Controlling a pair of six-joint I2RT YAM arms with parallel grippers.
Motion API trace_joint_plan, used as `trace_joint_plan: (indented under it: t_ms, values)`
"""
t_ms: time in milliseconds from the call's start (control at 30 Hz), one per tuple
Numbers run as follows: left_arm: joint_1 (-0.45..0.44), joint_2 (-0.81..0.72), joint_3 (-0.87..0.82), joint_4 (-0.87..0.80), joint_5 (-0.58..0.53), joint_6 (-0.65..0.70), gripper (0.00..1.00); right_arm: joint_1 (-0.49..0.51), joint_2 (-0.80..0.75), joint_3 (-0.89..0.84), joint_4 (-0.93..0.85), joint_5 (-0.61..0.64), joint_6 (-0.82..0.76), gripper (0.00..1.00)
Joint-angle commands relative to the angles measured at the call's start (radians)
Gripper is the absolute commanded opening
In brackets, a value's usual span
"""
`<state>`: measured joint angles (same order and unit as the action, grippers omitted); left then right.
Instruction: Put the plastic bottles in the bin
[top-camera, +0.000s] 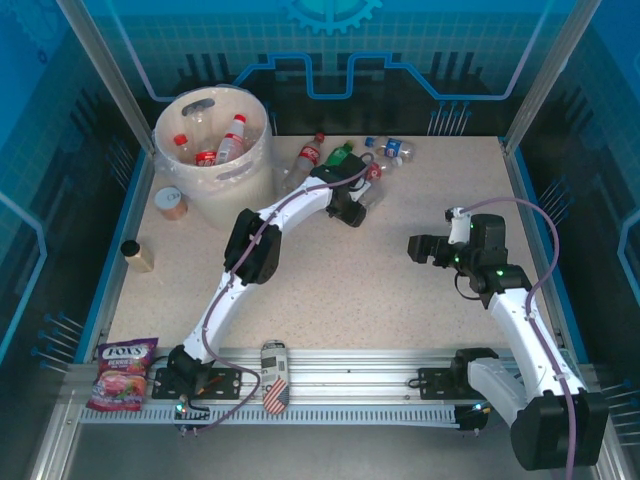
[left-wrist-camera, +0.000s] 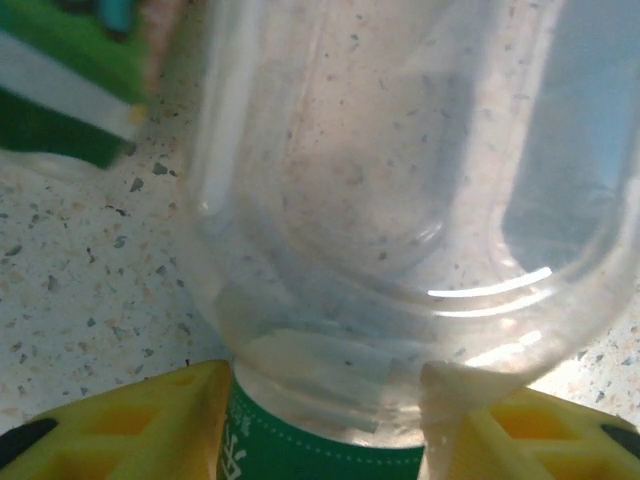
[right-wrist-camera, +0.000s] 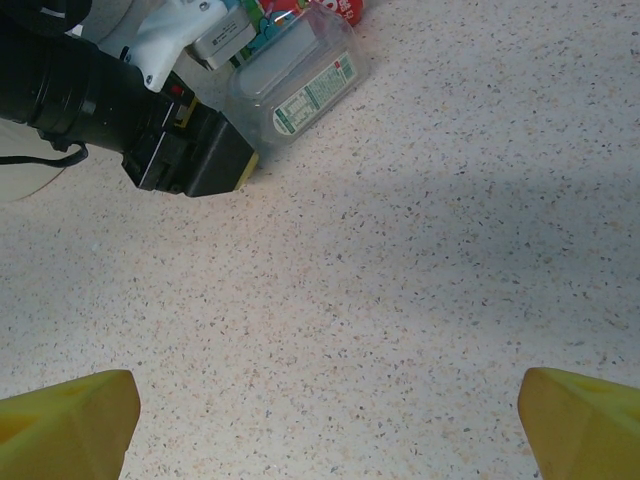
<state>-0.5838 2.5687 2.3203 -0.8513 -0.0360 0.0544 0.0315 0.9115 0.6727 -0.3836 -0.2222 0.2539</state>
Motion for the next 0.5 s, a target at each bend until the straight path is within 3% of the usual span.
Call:
trace_joint_plan:
  t_ms: [0,200,467]
  values:
    - [-0.012,-0.066,0.03,-0.05,0.025,0.007,0.48,-0.017,-0.006,-0.012,0.006,-0.021,-0.016,0.98]
    - [-0.056,-0.168,0.002,-0.103,0.044,0.044,0.46,-0.017,0.003,-0.013,0.012,-0.015,-0.019,0.98]
    - [-0.065,-0.414,-0.117,-0.077,0.091,0.026,0.4,-0.019,0.029,-0.008,0.034,-0.016,-0.022,0.98]
